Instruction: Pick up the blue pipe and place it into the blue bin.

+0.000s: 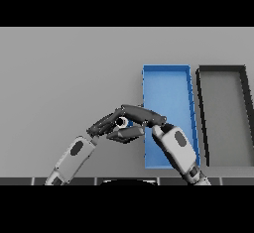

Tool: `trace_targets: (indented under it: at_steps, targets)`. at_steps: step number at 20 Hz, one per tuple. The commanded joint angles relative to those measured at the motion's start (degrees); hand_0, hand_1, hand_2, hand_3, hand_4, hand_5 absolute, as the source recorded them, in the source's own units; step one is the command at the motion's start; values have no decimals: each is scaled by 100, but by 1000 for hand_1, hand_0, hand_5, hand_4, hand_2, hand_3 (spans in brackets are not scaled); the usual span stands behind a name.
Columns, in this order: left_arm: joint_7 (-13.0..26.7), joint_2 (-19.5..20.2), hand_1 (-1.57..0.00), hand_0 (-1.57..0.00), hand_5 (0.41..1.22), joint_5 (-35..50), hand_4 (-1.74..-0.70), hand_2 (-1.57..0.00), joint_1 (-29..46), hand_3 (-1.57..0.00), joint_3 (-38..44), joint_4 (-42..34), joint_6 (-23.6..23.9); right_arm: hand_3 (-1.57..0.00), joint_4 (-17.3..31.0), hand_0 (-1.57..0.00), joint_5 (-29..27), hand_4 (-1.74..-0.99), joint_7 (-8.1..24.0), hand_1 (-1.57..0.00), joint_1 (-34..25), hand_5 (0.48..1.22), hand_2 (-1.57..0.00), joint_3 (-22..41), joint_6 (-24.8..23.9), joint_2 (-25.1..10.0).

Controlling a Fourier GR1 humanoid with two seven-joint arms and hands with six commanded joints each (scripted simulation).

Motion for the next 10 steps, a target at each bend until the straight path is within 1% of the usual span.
trace_targets:
  at_steps: [1,2,3,4,5,7,9,10]
  targets:
    - [1,3,-19,-20,569,-21,-897,-17,-3,-18,1,-3,22,-1570,27,-1570,-18,-1488,108,-1570,-45,1220,-1570,-36,-67,63]
    - [41,18,-15,-16,562,-10,-896,-13,-36,-14,39,-13,40,-1570,-9,-1571,-107,-1489,193,-1571,-22,1220,-1571,-94,-75,48]
    - [46,20,-12,-12,555,-32,-896,-10,41,-11,11,-7,53,-1571,-63,-1571,-296,-1490,358,-1571,-4,1221,-1571,-134,-95,46]
    - [82,7,-9,-10,548,-30,-901,-8,60,-9,-5,-31,53,-1571,-141,-1571,-681,-1491,653,-1571,-52,1221,-1571,-192,-167,75]
    - [100,30,-7,-8,541,-10,-906,-6,83,-7,-7,-45,22,-1571,-184,-1571,-942,-1541,838,-1571,-216,1221,-1571,-284,-265,55]
    - [225,15,-4,-4,524,20,-914,-4,69,-4,-14,-21,-15,-1571,-261,-1571,-1433,-1613,1292,-1571,-486,1221,-1571,-433,-541,8]
    - [227,18,-2,-3,507,59,-915,-2,131,-2,-29,-96,-35,-1571,-336,-1571,-2044,-1659,1673,-1571,-811,1221,-1571,-684,-983,-70]
    - [265,7,-2,-2,504,77,-917,-1,107,-2,-32,-76,-60,-1571,-365,-1571,-2337,-1675,1729,-1571,-1023,1194,-1571,-681,-1361,-213]
